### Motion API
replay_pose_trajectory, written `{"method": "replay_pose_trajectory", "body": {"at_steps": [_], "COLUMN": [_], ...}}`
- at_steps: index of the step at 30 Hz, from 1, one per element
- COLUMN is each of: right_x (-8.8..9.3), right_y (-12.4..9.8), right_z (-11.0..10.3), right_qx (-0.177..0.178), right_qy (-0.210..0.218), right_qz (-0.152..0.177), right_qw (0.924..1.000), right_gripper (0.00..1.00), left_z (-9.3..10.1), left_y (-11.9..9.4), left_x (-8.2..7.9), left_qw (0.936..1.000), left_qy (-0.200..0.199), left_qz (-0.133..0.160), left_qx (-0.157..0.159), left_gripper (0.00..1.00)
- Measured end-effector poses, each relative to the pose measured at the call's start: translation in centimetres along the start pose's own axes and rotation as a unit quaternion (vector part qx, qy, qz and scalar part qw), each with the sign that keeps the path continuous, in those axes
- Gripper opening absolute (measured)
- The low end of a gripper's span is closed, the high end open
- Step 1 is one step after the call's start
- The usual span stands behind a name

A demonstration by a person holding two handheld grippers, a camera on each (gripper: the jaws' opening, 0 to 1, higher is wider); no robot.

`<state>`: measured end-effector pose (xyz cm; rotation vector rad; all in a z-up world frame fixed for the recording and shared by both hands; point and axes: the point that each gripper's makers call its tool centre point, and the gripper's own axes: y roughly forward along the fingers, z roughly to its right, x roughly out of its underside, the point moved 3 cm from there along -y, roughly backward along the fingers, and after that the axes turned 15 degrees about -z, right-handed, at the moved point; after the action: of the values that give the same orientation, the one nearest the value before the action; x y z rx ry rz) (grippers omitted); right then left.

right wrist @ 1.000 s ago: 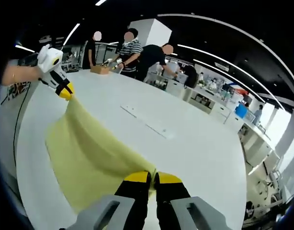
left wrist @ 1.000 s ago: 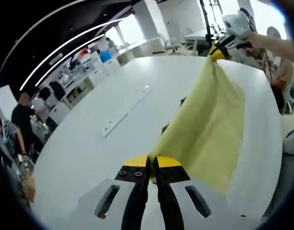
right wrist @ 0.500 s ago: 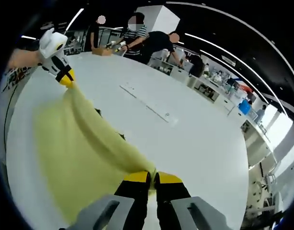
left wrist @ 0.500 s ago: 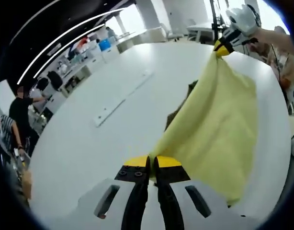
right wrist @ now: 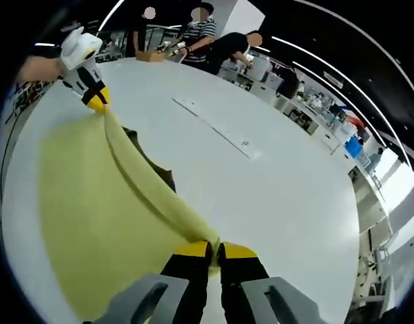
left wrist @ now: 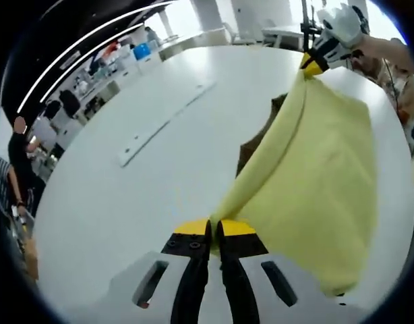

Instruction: Fold the garment on the visible template until the final outline fits inside the template.

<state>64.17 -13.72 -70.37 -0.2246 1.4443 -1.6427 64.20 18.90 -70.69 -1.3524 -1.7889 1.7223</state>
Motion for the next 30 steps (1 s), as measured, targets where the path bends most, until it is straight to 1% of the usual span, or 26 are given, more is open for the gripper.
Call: {"method": "replay_pose_trajectory", "body": {"at_steps": [5,9,13,18,21,30], "right_x": [0.1,0.0,-0.2,-0.6,-0.7,-0.3], "right_y": [0.7,0.4,-0.2,-1.3,-1.5,0.3], "right_z": [0.0,0.0,0.1,0.2,0.3,0.2], "right_qx": [-0.004,-0.007,-0.005,0.002,0.003,-0.022], "right_qy": [0.000,0.005,0.005,0.002,0.000,0.030], "right_qz": [-0.005,-0.003,0.003,0.014,0.019,0.009], "right_qw": [1.0000,1.0000,1.0000,0.9999,0.9998,0.9993], "right_gripper": [0.01,0.01,0.01,0.01,0.01,0.02], "left_z": [-0.4,-0.4,-0.6,-0.9,-0.6,-0.5], "left_y": [1.0,0.7,-0.2,-2.0,-2.7,-0.7], "left_x": [0.2,0.3,0.1,-0.2,-0.2,0.0], "left_qw": [1.0000,1.0000,0.9999,0.9995,0.9993,0.9996], "left_qy": [0.000,0.005,0.007,-0.006,0.004,0.021], "left_qz": [-0.004,-0.002,0.009,0.032,0.037,0.015], "left_qx": [0.006,0.005,0.007,0.007,0.003,-0.005], "left_gripper": [0.02,0.02,0.02,0.02,0.02,0.02]}}
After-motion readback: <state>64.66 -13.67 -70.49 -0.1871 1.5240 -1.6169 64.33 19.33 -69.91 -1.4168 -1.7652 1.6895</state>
